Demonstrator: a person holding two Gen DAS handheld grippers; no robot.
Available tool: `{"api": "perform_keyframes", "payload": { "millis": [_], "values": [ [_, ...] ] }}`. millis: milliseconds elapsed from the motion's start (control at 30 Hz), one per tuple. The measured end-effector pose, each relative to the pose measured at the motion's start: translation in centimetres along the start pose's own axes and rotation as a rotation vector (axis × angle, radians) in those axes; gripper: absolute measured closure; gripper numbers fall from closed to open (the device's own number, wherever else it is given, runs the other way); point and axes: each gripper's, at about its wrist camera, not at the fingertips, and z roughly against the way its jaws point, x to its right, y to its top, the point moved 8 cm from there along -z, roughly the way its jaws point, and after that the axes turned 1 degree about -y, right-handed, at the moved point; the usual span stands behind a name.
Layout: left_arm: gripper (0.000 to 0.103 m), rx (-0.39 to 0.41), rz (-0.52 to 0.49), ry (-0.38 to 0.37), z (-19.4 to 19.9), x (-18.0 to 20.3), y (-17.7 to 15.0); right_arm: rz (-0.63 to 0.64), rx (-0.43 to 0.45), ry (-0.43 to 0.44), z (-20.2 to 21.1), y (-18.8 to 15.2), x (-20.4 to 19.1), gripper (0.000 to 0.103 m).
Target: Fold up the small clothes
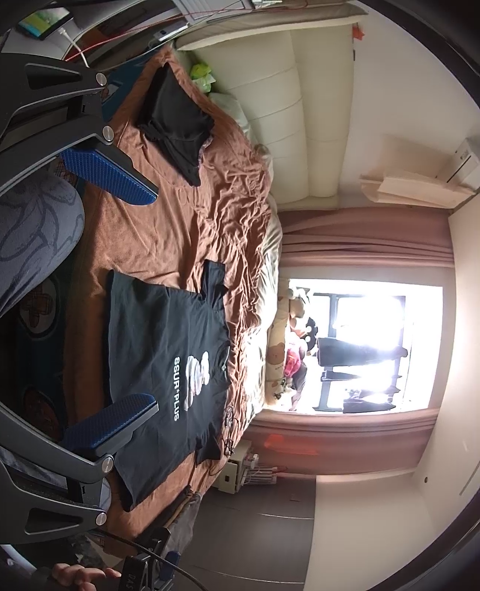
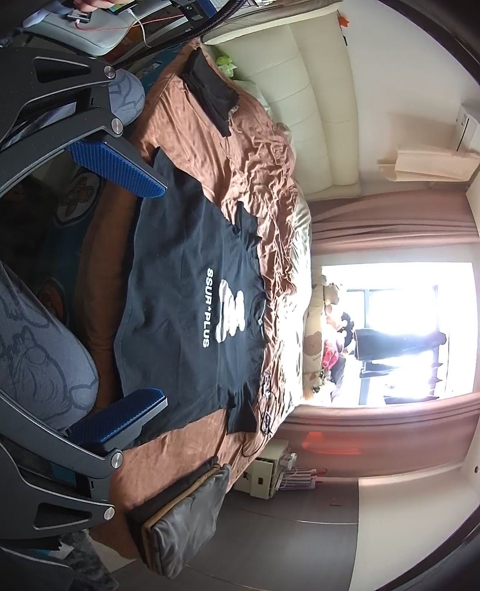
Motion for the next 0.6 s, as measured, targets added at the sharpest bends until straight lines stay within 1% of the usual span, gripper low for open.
{"api": "perform_keyframes", "payload": {
  "millis": [433,600],
  "values": [
    [0.0,-0.007,0.016,0.0,0.4,-0.9,-0.5,0.004,-0.002,-0.006,0.5,-0.3,-0.2,0.0],
    [0.0,-0.018,0.036,-0.012,0.1,-1.1,-0.4,0.028,-0.011,-0.015,0.7,0.1,-0.2,0.0]
  ]
}}
